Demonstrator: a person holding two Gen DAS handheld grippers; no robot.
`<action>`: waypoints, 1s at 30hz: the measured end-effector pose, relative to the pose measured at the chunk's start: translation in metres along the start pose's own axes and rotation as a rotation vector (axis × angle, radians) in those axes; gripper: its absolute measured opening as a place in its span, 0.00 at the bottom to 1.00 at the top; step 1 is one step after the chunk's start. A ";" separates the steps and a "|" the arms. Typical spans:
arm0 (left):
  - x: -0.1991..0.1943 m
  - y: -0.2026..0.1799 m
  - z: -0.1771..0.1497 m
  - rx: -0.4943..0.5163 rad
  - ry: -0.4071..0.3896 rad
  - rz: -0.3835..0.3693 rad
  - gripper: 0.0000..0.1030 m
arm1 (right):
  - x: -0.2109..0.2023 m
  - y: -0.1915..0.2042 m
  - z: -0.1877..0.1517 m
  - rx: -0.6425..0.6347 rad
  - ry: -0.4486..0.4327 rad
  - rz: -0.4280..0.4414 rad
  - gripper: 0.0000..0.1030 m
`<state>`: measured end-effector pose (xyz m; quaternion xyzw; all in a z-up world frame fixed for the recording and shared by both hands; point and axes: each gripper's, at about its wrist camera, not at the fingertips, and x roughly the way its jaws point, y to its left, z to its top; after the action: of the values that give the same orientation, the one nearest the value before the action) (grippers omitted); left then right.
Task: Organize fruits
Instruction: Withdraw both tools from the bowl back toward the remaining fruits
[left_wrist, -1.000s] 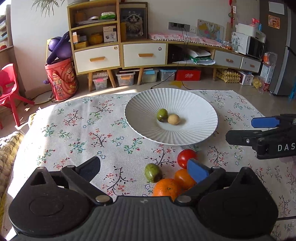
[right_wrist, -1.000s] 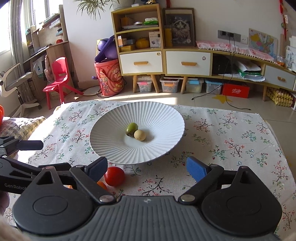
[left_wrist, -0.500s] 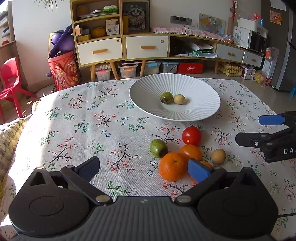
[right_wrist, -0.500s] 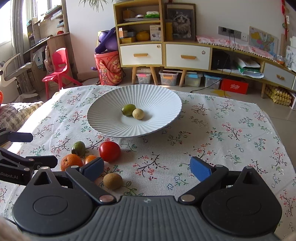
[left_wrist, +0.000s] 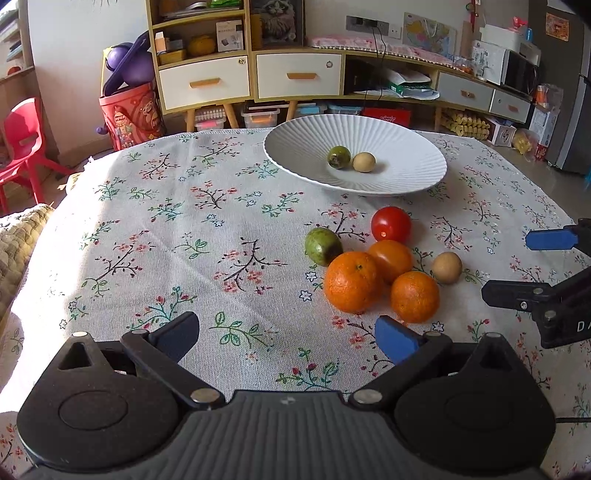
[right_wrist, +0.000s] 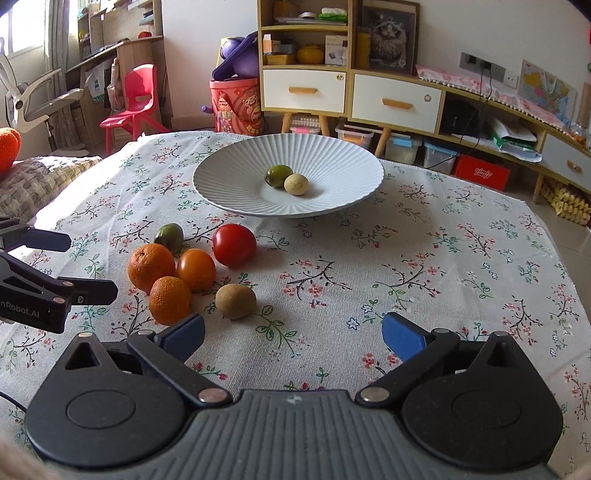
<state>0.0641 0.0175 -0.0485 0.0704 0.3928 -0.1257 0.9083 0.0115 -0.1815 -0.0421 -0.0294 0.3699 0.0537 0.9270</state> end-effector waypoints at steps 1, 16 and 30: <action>0.001 0.000 -0.001 0.000 0.004 0.001 0.89 | 0.001 0.000 -0.001 0.004 0.004 0.001 0.99; 0.015 -0.010 -0.020 0.022 -0.047 -0.015 0.89 | 0.016 0.005 -0.016 -0.008 0.031 0.010 0.99; 0.023 -0.018 -0.013 0.025 -0.094 -0.034 0.85 | 0.020 0.010 -0.012 -0.025 -0.021 0.031 0.93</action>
<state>0.0654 -0.0007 -0.0743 0.0689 0.3495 -0.1491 0.9224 0.0168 -0.1713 -0.0646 -0.0345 0.3600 0.0729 0.9295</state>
